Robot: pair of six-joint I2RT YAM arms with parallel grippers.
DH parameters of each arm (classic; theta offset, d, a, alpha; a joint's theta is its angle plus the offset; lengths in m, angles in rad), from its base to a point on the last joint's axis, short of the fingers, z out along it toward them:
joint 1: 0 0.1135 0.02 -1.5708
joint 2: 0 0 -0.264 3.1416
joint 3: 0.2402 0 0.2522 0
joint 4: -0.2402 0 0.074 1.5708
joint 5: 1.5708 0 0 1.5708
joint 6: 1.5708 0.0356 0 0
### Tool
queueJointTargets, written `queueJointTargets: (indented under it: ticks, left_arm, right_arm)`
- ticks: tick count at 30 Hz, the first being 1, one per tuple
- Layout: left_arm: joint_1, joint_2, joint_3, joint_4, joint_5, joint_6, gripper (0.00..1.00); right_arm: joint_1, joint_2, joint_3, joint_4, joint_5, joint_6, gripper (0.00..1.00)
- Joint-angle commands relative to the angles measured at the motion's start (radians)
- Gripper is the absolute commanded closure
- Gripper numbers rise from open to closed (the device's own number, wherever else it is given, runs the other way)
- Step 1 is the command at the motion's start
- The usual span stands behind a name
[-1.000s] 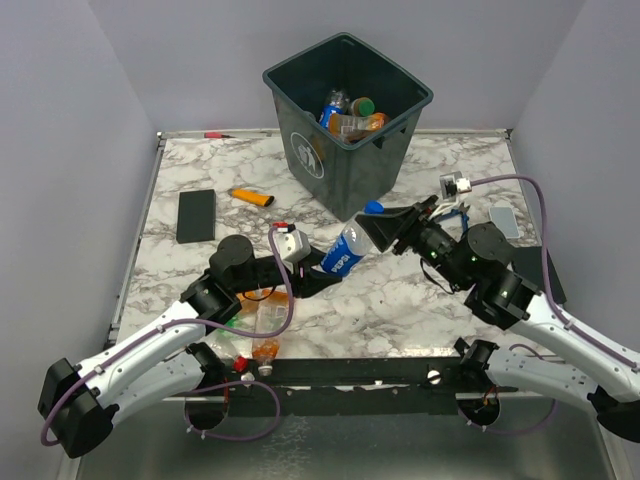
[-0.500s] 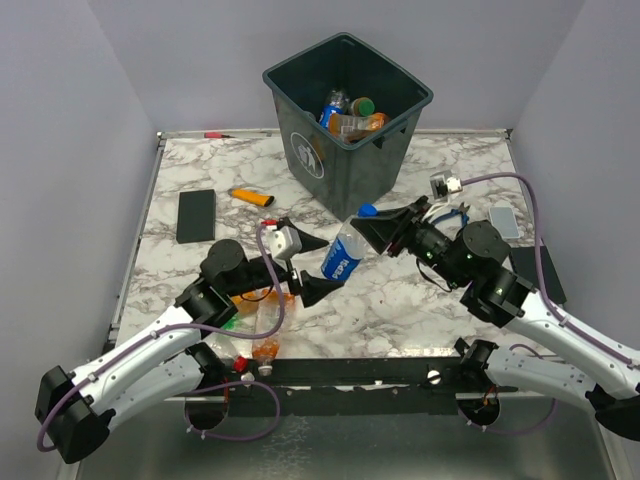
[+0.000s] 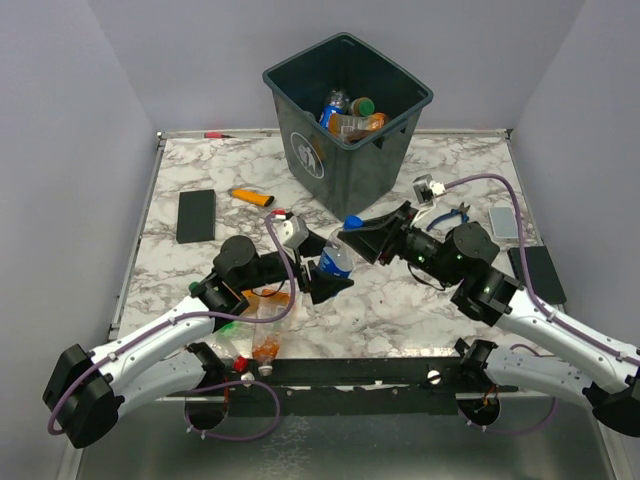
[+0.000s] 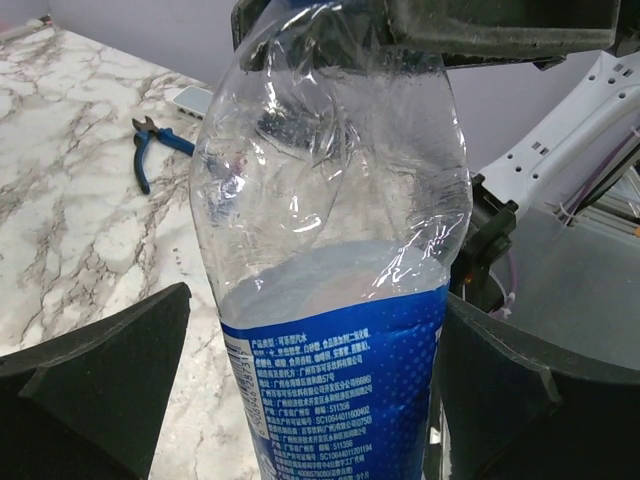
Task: Put the plastic bottles in the bin
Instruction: Place the plastic bottle in the trash bin.
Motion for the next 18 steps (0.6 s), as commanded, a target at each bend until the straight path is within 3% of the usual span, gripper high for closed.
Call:
queueJointTargets:
  ticks: [1, 3, 7, 11, 15, 18]
  left_arm:
    - [0.000, -0.005, -0.012, 0.050, 0.028, -0.009, 0.06]
    - [0.001, -0.007, -0.015, 0.050, 0.034, 0.007, 0.16]
    - [0.001, -0.001, -0.013, 0.051, 0.040, 0.011, 0.34]
    - [0.001, 0.004, -0.011, 0.051, 0.042, 0.014, 0.48]
    - [0.001, 0.005, -0.013, 0.051, 0.037, 0.016, 0.54]
    - [0.000, 0.004, -0.015, 0.051, 0.039, 0.018, 0.57]
  right_arm:
    - [0.001, 0.006, -0.006, 0.058, -0.046, 0.018, 0.99]
    - [0.001, 0.004, -0.002, 0.046, -0.044, 0.018, 0.98]
    - [0.001, -0.012, 0.016, -0.004, -0.017, 0.011, 0.67]
    - [0.001, -0.028, 0.034, -0.039, 0.007, 0.006, 0.44]
    - [0.001, -0.027, 0.048, -0.050, 0.023, 0.007, 0.33]
    - [0.001, -0.019, 0.057, -0.049, 0.037, 0.009, 0.32]
